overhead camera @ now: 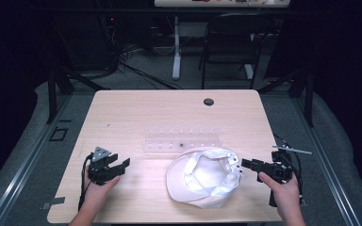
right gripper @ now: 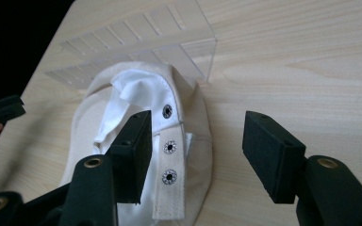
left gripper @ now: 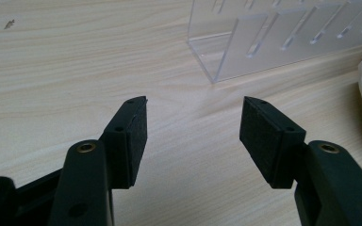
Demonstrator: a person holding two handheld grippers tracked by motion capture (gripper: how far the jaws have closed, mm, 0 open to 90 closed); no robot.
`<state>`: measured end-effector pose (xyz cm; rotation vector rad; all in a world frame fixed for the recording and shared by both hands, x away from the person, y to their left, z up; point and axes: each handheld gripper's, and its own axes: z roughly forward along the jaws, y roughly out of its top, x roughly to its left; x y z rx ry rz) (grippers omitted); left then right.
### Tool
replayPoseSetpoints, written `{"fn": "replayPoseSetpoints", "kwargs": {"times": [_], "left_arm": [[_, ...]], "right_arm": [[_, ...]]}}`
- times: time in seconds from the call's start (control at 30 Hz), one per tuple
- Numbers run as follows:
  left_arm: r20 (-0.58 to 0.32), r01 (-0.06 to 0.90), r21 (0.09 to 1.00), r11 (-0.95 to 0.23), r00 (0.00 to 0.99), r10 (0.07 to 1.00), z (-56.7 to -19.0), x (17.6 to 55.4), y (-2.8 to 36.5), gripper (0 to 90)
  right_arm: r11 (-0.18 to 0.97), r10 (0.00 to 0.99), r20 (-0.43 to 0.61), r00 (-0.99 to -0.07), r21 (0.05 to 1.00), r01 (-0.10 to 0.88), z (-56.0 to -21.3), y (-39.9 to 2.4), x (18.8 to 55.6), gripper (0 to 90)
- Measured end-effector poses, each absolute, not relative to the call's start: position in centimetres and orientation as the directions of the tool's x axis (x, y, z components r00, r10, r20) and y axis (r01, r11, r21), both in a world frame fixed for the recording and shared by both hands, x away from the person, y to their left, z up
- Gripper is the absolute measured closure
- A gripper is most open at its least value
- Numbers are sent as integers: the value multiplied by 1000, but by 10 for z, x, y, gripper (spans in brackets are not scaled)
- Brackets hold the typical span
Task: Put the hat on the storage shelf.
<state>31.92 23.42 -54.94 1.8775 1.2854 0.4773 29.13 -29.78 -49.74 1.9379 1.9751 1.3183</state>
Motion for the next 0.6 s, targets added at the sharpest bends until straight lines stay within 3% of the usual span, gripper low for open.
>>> {"fn": "replayPoseSetpoints", "kwargs": {"times": [0.6], "left_arm": [[-125, 606, 778, -167, 408, 904, -549, 319, 234, 425]], "right_arm": [[-78, 864, 463, -198, 512, 855, -490, -293, 303, 413]]}}
